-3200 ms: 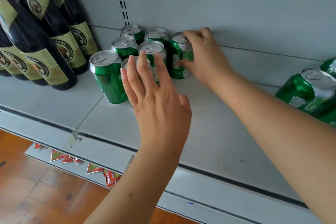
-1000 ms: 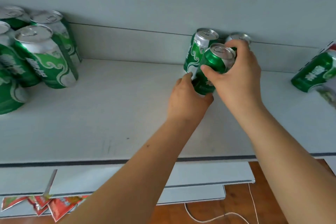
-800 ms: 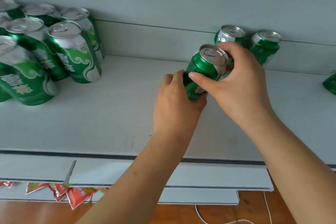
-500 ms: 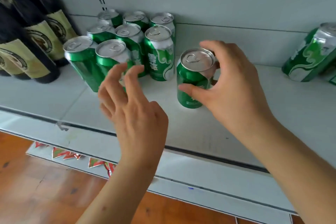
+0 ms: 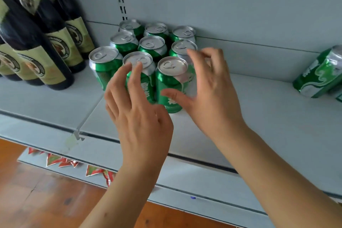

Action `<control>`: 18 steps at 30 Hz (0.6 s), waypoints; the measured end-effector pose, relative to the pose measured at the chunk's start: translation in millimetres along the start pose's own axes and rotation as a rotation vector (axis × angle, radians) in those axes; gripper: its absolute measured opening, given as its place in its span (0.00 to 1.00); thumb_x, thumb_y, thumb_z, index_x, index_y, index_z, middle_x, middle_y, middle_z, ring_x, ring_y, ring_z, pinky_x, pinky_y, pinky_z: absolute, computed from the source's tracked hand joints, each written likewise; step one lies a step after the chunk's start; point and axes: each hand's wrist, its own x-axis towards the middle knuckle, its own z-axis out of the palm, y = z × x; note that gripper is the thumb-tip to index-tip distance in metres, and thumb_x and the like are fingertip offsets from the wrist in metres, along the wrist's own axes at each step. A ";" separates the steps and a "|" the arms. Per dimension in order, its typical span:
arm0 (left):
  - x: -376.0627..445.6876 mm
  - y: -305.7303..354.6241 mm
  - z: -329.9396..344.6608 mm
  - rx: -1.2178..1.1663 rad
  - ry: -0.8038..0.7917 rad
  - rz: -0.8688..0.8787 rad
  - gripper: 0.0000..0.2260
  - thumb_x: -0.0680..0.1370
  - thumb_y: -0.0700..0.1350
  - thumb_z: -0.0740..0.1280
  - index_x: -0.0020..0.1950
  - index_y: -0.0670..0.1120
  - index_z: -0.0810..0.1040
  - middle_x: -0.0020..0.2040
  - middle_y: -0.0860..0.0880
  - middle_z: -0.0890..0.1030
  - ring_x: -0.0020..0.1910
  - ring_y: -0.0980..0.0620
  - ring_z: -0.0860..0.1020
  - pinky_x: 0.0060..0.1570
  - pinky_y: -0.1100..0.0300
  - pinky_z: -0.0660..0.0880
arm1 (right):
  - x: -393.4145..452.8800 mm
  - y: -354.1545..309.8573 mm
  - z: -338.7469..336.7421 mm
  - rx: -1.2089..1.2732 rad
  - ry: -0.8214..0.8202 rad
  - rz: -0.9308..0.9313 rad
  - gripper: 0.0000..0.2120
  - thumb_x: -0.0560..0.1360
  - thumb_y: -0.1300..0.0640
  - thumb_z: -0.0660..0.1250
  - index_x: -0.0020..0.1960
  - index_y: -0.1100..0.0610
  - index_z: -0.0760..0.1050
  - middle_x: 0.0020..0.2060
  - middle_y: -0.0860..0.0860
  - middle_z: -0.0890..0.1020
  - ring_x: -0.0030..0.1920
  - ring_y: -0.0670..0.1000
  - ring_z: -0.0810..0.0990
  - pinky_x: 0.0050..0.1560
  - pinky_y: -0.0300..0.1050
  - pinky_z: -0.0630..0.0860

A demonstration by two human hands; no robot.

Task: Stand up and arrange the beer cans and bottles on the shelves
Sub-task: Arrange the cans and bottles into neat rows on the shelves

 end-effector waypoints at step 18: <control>-67.0 183.5 171.7 -0.309 -0.608 -0.209 0.26 0.76 0.44 0.67 0.73 0.48 0.65 0.66 0.51 0.70 0.61 0.52 0.73 0.54 0.62 0.70 | -7.4 234.4 -122.9 -0.251 0.156 0.450 0.29 0.70 0.45 0.72 0.64 0.58 0.67 0.56 0.57 0.76 0.57 0.58 0.73 0.49 0.44 0.67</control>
